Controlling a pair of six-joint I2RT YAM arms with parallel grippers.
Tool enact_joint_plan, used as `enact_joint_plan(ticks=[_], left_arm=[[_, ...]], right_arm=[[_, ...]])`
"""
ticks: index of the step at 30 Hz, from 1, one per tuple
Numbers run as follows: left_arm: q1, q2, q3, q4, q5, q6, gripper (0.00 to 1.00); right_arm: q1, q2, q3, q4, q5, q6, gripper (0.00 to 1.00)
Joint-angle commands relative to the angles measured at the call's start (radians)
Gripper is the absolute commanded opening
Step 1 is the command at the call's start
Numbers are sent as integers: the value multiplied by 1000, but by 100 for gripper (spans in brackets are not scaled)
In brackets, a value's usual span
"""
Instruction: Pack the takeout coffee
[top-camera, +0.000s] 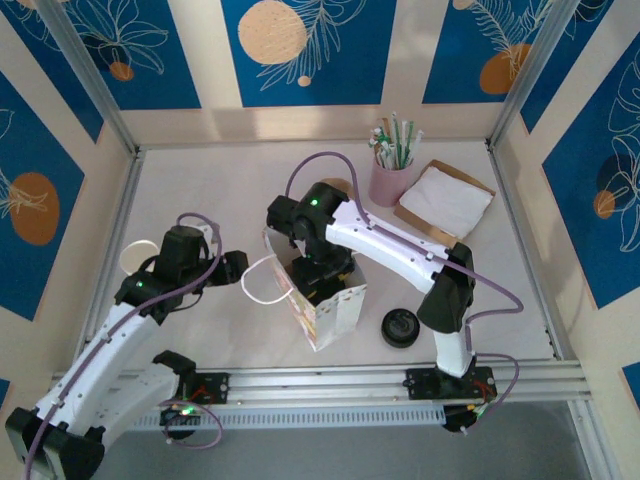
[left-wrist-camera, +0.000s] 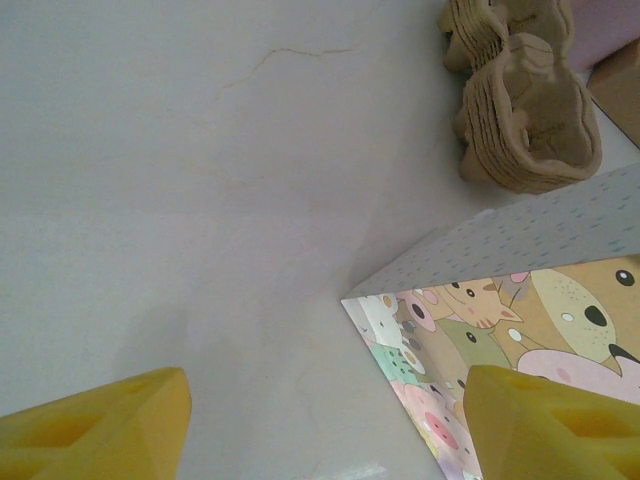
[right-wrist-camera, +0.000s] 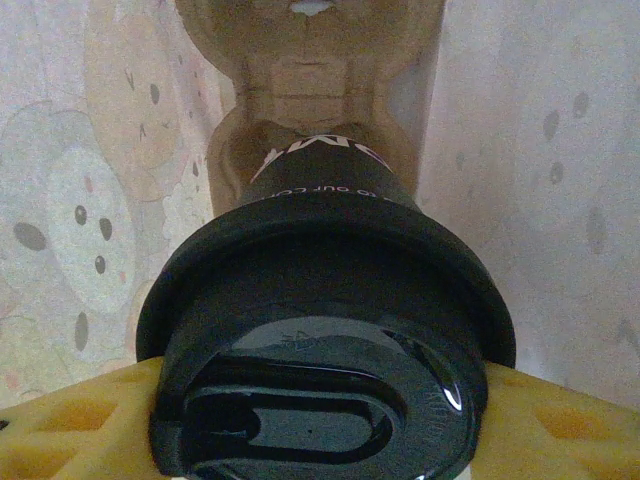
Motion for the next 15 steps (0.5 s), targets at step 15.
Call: enact_joint_plan(ticks=[15], left_arm=[[8,-21,23,4,24,18,73]], right_arm=[[-5,37,-1,-156,14,-6,63]])
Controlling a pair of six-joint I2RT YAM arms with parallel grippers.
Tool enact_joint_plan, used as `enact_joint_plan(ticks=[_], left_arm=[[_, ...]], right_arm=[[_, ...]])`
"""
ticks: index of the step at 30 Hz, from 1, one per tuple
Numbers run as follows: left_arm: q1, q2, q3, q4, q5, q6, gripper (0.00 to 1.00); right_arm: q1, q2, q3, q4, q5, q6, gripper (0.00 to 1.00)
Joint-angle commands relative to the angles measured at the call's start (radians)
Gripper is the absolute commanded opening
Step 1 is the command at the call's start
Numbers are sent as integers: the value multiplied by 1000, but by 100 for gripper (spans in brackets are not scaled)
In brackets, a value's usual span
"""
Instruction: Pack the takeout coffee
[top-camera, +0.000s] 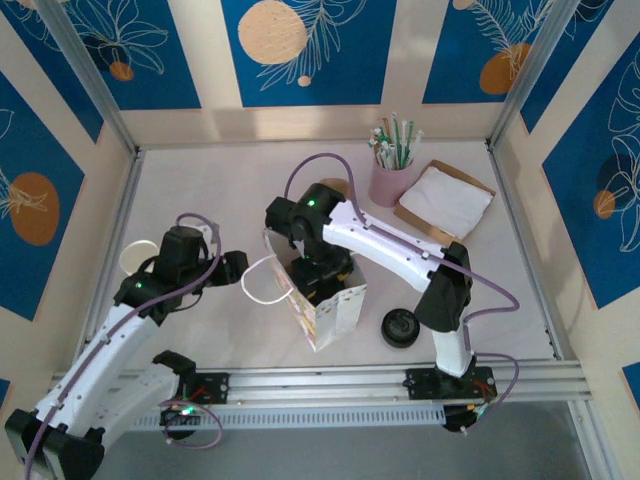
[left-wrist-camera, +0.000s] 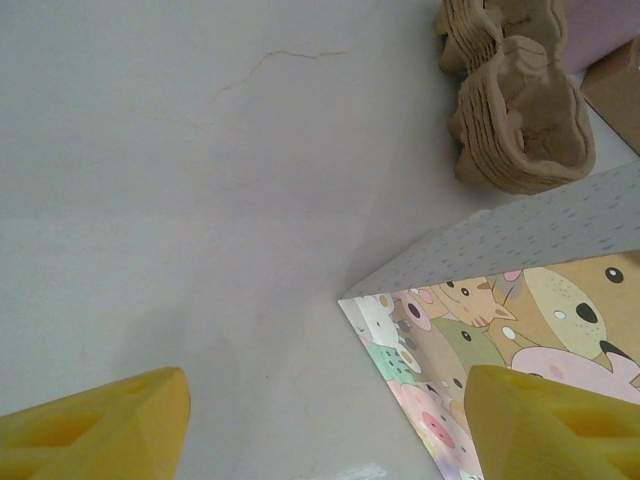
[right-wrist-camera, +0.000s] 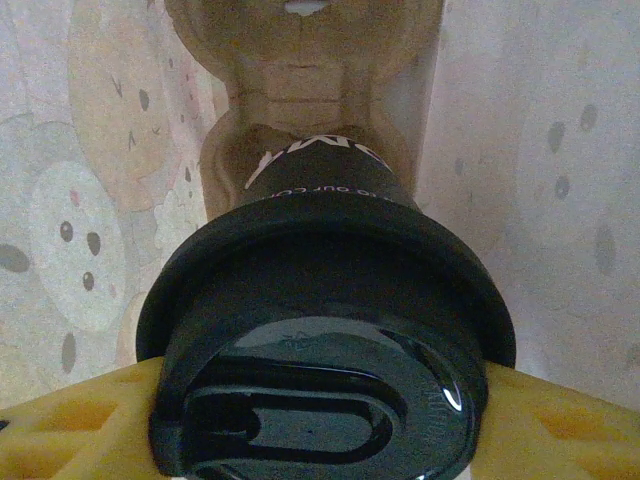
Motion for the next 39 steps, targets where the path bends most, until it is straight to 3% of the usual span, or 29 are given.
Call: enact_joint_plan(ticks=[1,39], left_arm=[[8,-15,24,3,21,18,73],[8,-11,34,4,26,16,73]], right_arm=[[-4,21,0,-156,8,-6,63],[-3,21,-17,-111,-29,-30,64]])
